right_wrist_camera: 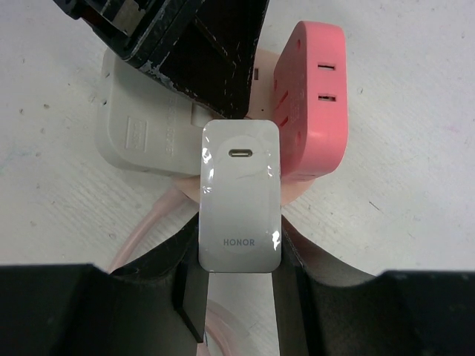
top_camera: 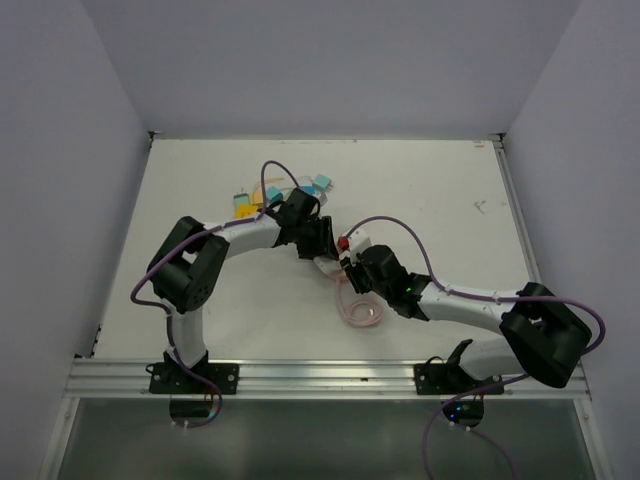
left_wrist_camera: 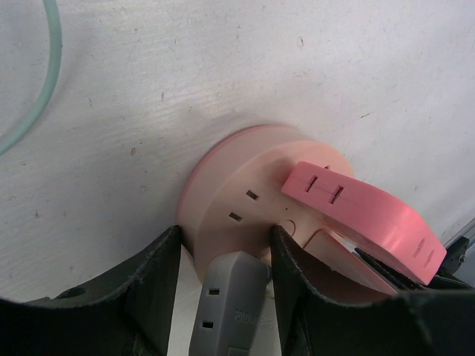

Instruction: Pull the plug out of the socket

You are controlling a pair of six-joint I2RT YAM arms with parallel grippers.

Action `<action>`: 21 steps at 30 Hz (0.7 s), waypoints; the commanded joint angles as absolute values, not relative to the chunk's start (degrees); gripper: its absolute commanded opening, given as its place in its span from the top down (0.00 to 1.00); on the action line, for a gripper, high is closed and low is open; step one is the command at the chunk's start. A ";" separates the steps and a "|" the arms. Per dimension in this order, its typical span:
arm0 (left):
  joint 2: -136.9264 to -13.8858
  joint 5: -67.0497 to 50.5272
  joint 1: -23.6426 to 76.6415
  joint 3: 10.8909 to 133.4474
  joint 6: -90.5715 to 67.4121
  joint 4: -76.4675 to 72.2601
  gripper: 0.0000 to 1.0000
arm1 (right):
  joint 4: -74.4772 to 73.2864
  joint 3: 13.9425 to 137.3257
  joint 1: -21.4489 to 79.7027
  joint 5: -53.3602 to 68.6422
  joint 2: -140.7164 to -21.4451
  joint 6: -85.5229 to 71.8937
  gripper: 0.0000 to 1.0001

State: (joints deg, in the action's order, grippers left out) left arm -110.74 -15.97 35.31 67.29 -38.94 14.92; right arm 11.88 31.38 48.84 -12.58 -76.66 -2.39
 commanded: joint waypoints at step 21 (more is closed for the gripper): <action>-114.61 1.67 35.68 64.51 -31.82 28.21 0.51 | -7.73 50.62 50.01 -7.38 -79.10 -10.02 0.40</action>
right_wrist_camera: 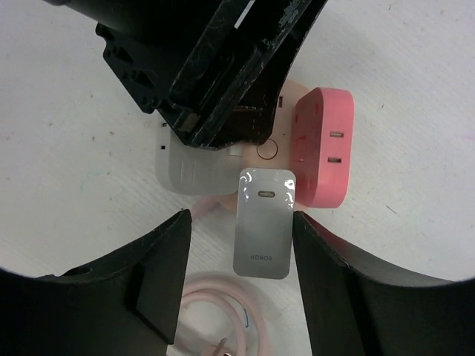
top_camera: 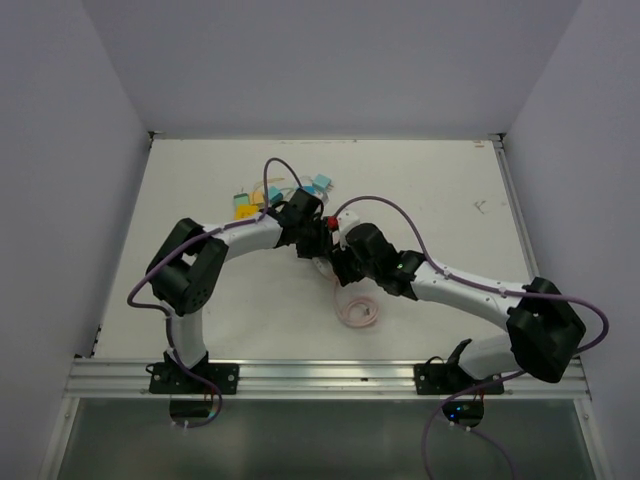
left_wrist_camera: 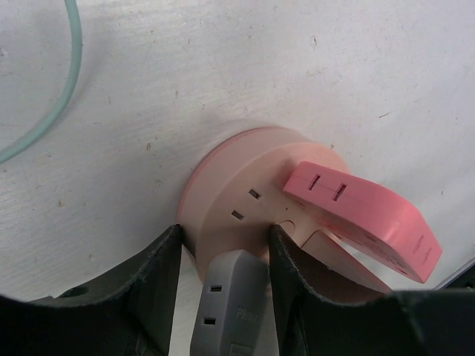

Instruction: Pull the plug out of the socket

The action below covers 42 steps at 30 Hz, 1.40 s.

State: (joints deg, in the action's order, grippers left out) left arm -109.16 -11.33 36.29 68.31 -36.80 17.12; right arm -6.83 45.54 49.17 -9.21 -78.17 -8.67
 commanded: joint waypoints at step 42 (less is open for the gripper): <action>-116.89 1.67 35.77 60.03 -32.43 27.16 0.51 | -2.55 53.88 49.92 -15.38 -78.75 -9.32 1.00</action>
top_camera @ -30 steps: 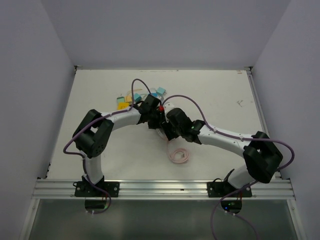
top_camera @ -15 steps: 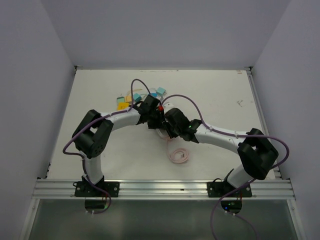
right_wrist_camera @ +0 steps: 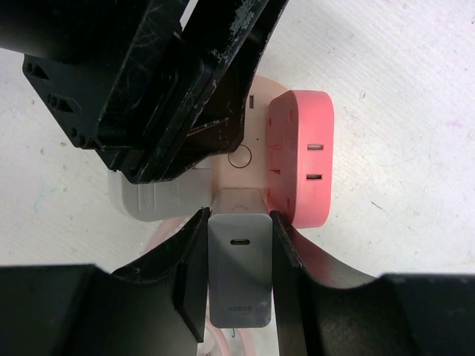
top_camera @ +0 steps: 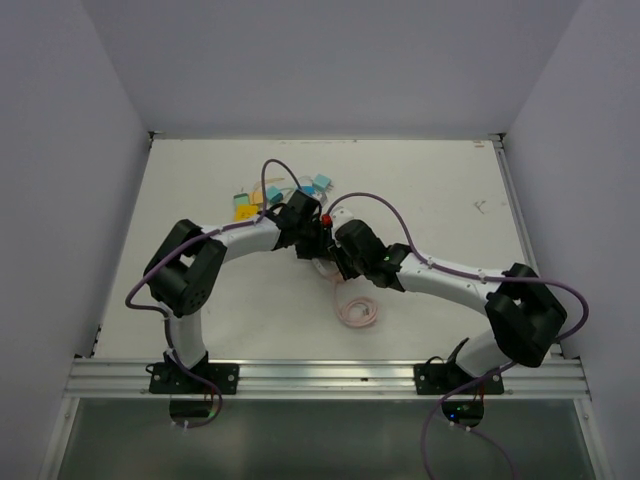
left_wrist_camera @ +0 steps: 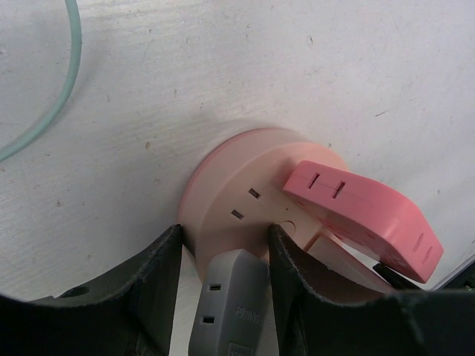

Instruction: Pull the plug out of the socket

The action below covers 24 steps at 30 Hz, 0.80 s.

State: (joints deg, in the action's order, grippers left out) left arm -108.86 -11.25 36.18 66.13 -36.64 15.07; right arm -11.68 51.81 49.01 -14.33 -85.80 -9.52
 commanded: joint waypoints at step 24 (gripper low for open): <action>-119.18 7.29 37.00 60.21 -31.99 29.44 0.51 | -8.96 63.71 49.92 -16.35 -80.07 -10.28 1.00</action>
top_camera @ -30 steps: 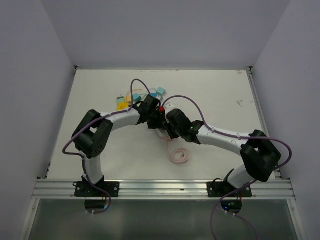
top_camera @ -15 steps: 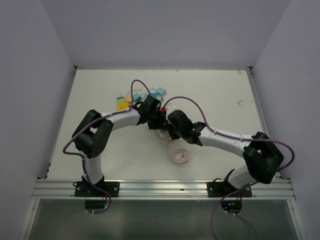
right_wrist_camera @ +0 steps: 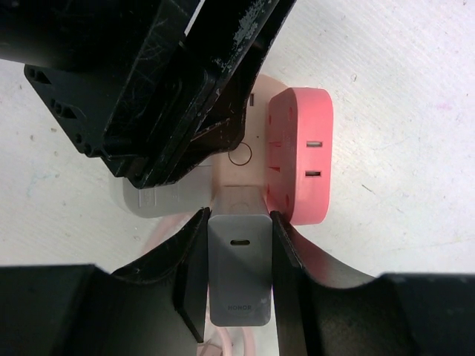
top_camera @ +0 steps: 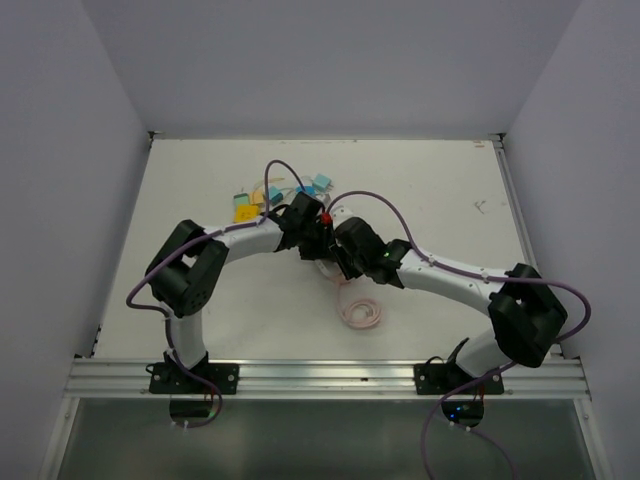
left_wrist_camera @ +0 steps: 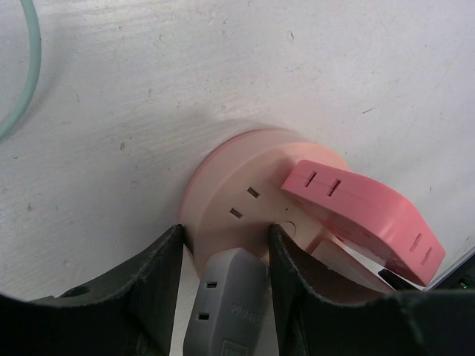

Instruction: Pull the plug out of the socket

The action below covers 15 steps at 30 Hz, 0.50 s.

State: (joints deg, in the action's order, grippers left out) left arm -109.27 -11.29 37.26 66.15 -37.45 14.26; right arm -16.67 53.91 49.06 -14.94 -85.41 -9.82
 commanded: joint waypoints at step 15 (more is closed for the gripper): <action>-118.31 8.18 37.71 61.26 -31.73 29.88 0.50 | -12.74 64.08 49.66 -16.61 -76.56 -10.72 1.00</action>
